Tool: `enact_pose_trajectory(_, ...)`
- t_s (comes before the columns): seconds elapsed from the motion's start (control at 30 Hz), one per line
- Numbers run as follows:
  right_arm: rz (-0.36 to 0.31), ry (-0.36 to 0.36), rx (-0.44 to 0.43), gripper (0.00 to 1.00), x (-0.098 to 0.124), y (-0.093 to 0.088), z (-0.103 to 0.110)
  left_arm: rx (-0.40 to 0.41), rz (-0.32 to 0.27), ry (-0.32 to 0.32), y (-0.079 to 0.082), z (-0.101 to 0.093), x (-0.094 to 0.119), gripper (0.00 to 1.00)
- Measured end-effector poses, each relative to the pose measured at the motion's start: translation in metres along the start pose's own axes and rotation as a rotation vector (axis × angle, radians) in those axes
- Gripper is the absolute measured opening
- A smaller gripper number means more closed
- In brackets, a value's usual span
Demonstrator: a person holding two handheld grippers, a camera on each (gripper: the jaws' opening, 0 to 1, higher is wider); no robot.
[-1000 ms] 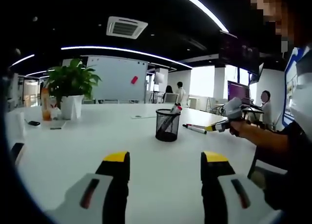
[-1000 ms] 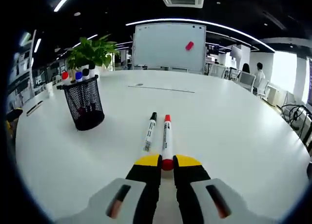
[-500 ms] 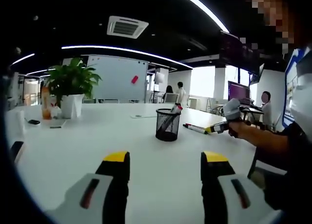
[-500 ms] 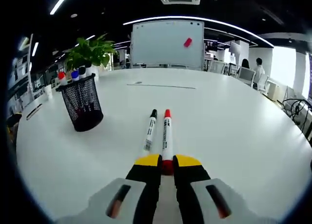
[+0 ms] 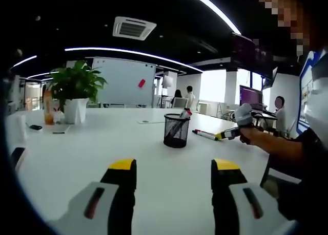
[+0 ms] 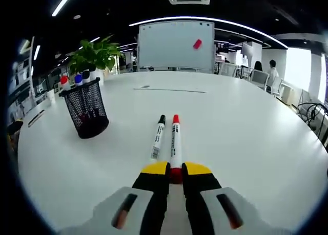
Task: Pick up the whiteboard markers from the pen holder and place them facing the whiteboard neatly
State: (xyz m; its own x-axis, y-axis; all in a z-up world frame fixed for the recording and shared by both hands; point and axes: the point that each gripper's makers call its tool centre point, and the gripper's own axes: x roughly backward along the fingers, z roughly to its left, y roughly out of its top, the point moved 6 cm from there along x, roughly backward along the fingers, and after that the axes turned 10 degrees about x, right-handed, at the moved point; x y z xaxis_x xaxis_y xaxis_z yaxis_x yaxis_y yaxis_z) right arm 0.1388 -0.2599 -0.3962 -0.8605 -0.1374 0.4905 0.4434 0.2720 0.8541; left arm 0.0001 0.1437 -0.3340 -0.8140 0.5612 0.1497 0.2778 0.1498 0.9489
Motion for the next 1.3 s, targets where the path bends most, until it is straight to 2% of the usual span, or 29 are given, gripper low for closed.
enact_pose_trajectory(0.4,-0.003,-0.005,-0.015,0.15,0.001,0.0,0.002,0.0,-0.002,0.0,0.001,0.0,0.001,0.6)
enact_pose_trajectory(0.8,-0.02,0.042,-0.105,0.16,0.005,-0.001,0.002,0.001,-0.005,0.004,0.001,0.001,0.002,0.6)
enact_pose_trajectory(1.23,-0.081,0.025,-0.112,0.18,0.016,0.01,-0.006,-0.009,-0.009,0.008,0.004,-0.001,0.002,0.59)
enact_pose_trajectory(1.3,-0.062,0.015,-0.093,0.18,0.014,0.007,-0.008,-0.01,-0.011,0.006,0.004,-0.002,0.003,0.59)
